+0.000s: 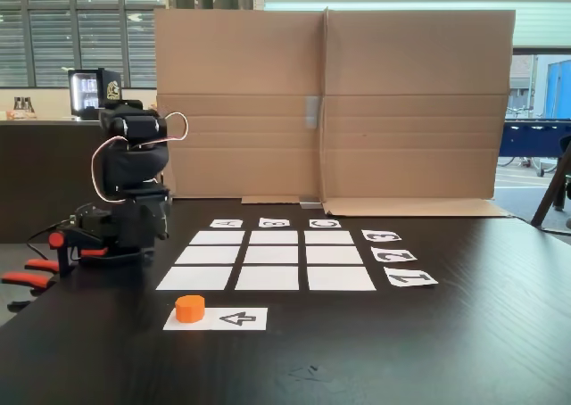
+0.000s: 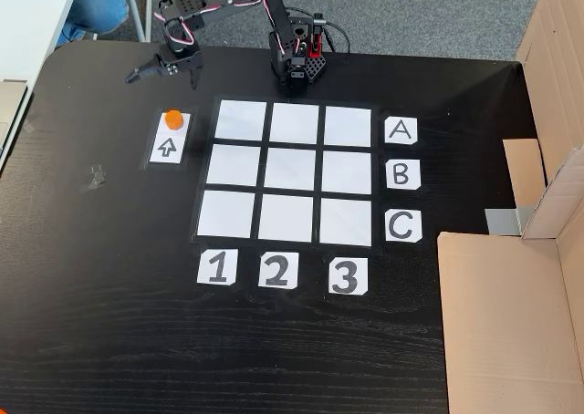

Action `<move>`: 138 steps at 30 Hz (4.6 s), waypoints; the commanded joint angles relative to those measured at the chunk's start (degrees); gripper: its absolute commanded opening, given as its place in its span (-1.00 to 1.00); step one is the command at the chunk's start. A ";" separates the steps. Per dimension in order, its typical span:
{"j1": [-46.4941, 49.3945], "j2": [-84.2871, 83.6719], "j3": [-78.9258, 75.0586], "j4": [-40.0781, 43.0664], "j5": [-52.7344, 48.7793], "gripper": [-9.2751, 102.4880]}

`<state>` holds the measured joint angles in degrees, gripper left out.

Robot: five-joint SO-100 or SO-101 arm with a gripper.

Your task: Pick up the round, orange token and place it in the grid on square B3.

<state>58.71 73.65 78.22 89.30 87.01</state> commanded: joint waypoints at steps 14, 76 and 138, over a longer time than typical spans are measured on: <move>-2.37 -11.07 -12.74 -0.35 1.05 0.59; -16.61 10.72 -4.04 -6.94 -16.35 -0.85; -86.84 3.69 10.11 -14.06 6.24 -0.85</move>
<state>-29.09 76.64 87.28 76.03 92.55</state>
